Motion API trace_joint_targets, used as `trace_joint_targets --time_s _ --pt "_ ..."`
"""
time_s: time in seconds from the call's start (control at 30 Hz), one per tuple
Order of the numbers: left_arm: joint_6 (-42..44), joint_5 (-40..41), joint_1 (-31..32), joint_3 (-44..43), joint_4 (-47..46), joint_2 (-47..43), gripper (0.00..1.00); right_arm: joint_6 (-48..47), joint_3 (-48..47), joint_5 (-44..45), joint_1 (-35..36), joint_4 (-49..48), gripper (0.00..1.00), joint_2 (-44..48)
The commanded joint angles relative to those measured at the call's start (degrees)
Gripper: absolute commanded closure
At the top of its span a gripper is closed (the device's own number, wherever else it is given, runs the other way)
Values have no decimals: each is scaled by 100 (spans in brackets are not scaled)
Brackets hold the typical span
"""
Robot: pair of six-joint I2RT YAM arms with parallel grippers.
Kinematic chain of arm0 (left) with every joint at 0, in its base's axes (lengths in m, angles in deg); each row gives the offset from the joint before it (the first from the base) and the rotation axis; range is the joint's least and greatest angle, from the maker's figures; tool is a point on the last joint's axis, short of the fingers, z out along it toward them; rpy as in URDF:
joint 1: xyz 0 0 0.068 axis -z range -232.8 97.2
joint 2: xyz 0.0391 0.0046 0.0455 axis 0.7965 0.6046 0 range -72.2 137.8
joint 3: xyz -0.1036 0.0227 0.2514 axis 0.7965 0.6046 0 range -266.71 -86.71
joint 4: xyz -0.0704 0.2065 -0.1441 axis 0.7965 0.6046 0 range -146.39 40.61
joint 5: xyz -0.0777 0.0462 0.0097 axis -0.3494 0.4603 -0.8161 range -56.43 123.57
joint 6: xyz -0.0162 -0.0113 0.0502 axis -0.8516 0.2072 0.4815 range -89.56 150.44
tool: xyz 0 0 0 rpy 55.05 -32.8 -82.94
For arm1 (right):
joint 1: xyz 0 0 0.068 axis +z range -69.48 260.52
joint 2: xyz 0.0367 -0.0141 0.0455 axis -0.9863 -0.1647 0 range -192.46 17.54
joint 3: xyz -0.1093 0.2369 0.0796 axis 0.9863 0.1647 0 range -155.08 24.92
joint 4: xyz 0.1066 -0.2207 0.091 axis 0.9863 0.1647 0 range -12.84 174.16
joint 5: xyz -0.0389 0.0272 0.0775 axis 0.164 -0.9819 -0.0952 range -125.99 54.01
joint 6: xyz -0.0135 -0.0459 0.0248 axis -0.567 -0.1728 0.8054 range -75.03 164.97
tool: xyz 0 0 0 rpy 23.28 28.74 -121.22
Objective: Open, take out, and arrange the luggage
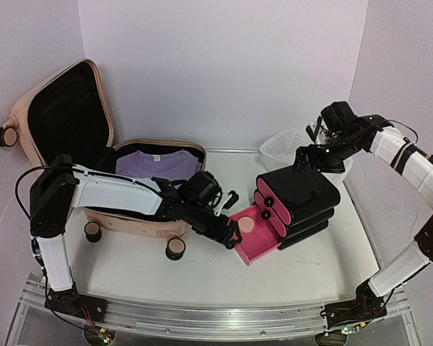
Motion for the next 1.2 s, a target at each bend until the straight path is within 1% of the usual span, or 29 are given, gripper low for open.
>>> trace_joint_targets --time_s 0.0,0.03,0.07,0.1,0.2,0.23,0.3,0.4,0.57,0.73,0.83,1.0,1.17 --pt "-422 11 55 373 -566 6 24 102 -883 -475 -568 408 2 -561" --pt "-423 30 64 381 -573 72 31 144 -984 -688 -727 436 2 -696" --pt "-400 54 72 383 -582 139 40 192 -1075 -889 -884 453 2 -823" --pt "-364 77 74 375 -590 220 47 230 -1144 -1064 -1014 468 2 -923" --pt "-199 270 74 375 -597 376 61 234 -1209 -1225 -1206 497 2 -1120" --pt "-147 300 70 361 -593 432 63 196 -1208 -1285 -1209 488 2 -1158" --pt "-97 271 74 293 -592 604 65 173 -1185 -1403 -1210 494 2 -1235" --pt "-1 43 74 -46 -592 901 69 129 -1060 -1405 -1208 486 2 -1275" --pt "148 -210 74 -666 -585 1202 70 123 -777 -1608 -1202 459 2 -1288" --pt "306 -346 68 -1384 -547 1536 66 300 -227 -1841 -1199 313 2 -1118" --pt "432 -471 65 -1959 -449 1883 64 531 80 -2070 -1199 124 2 -966" --pt "562 -862 65 -2886 -374 2615 63 945 484 -2223 -1201 -215 2 -697" --pt "723 -1006 57 -3174 -355 2851 62 1123 616 -2312 -1190 -248 2 -522"
